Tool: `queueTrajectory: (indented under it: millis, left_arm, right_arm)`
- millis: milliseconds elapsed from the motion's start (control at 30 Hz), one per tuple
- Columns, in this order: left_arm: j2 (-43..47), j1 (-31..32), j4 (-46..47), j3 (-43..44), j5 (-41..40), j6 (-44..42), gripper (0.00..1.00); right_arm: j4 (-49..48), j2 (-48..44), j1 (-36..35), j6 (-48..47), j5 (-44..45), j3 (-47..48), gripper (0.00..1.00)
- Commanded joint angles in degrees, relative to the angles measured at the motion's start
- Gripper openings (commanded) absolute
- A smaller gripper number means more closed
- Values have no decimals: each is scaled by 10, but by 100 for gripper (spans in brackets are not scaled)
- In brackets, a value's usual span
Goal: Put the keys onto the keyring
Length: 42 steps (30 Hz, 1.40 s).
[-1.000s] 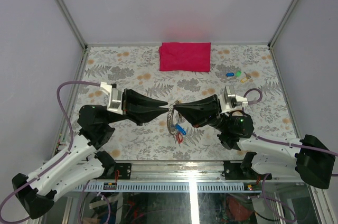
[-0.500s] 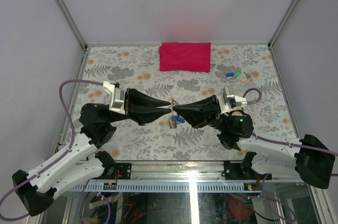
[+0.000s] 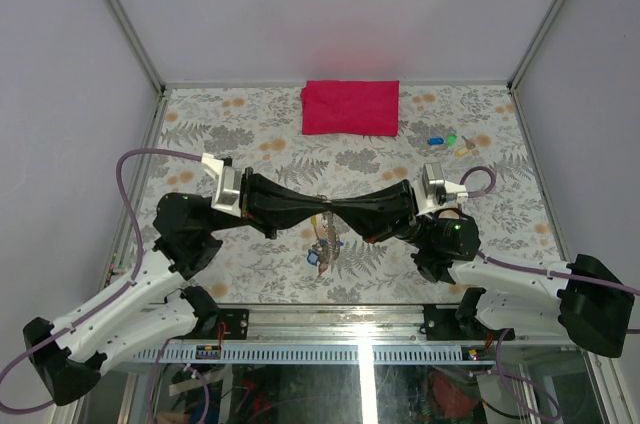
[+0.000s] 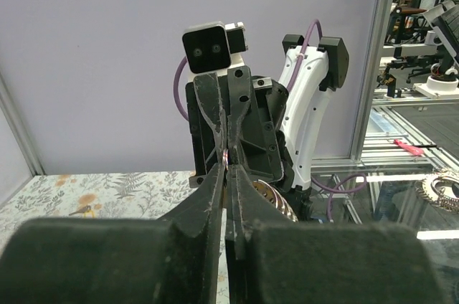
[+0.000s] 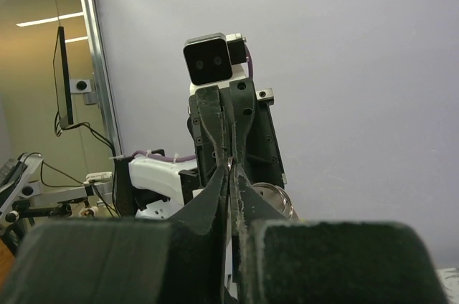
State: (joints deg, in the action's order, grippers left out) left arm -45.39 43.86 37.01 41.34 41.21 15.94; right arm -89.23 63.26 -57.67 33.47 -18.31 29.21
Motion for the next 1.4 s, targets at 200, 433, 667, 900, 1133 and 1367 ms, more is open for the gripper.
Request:
queueTrajectory:
  millis: [200,433,667,900,1133,1367]
  left_arm:
    - [20,2,-183,64,-13,-97,0]
    - [0,2,-468,153,-41,-220,0]
    - [-51,5,-614,223,-69,-292,0]
    - [-109,48,-719,297,-128,-345,0]
    - [-158,124,-786,325,-258,-364,0]
    - [-148,126,-781,293,-283,-329,0]
  right_arm:
    - [73,-68,2,-73,-32,20,16]
    - [442,-212,2,-240,-24,39,41]
    - [703,-281,2,-356,-22,67,46]
    - [800,-286,1,-375,-11,90,44]
    - [962,-230,2,-306,143,173,48]
    - [1029,-180,74,-220,217,208,44]
